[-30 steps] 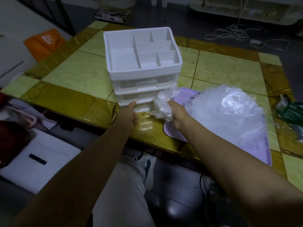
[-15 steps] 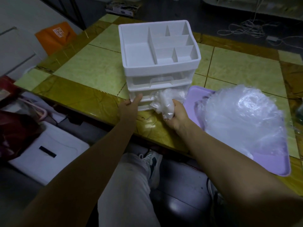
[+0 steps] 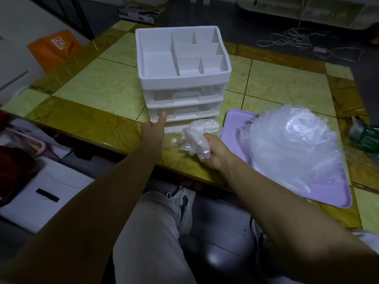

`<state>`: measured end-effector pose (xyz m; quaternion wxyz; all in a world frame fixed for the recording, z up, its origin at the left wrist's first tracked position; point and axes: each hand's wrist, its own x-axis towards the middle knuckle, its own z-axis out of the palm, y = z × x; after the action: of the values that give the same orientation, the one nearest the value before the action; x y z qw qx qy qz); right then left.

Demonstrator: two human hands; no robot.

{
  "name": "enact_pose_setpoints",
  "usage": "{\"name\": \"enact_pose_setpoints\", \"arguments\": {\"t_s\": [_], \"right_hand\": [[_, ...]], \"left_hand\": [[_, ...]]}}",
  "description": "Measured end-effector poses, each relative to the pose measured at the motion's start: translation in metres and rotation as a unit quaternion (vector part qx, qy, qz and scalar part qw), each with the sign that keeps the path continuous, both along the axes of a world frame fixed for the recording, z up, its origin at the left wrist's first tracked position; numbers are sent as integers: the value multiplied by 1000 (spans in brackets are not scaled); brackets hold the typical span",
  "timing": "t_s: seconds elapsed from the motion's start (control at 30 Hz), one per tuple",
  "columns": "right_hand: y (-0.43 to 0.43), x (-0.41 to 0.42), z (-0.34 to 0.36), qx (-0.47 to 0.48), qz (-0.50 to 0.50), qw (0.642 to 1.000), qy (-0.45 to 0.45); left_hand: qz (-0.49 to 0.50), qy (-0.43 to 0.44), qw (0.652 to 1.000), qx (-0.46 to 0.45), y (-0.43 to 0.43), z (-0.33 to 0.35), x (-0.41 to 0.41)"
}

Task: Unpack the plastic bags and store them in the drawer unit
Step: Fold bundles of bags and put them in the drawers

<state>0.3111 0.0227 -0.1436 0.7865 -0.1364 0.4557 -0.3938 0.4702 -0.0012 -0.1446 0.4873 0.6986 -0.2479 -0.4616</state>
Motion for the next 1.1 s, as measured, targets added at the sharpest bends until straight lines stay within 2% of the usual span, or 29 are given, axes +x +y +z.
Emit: {"name": "enact_pose_setpoints", "arguments": {"t_s": [0.07, 0.13, 0.27, 0.33, 0.47, 0.57, 0.63, 0.77, 0.83, 0.97, 1.1], "right_hand": [[8, -2, 2, -1, 10, 1000, 14], [18, -3, 3, -7, 20, 1000, 18], [31, 0, -2, -18, 25, 997, 66], [38, -2, -1, -28, 36, 988, 150], [42, -14, 13, -81, 8, 934, 348], [35, -13, 26, -154, -22, 906, 395], [31, -11, 29, -178, -3, 879, 442], [30, -13, 24, -196, 89, 800, 560], [30, -12, 24, -186, 105, 793, 571], [16, -2, 35, -192, 47, 812, 550], [3, 23, 36, -230, 33, 829, 510]], "left_hand": [[-18, 23, 1000, -1, 6, 2, 2], [-36, 7, 999, 8, 16, 4, 3], [-101, -129, 986, 7, 37, 0, 4], [-115, -171, 979, 18, 47, -4, 10], [-124, -241, 962, 25, 57, -6, 17], [-165, -269, 949, 15, 63, -3, 12], [-160, -281, 946, 22, 67, -1, 13], [-167, -275, 946, 31, 76, -2, 24], [-177, -258, 949, 23, 80, -4, 30], [-184, -203, 962, 16, 84, -7, 38], [-140, -265, 954, -13, 78, 4, 40]]}}
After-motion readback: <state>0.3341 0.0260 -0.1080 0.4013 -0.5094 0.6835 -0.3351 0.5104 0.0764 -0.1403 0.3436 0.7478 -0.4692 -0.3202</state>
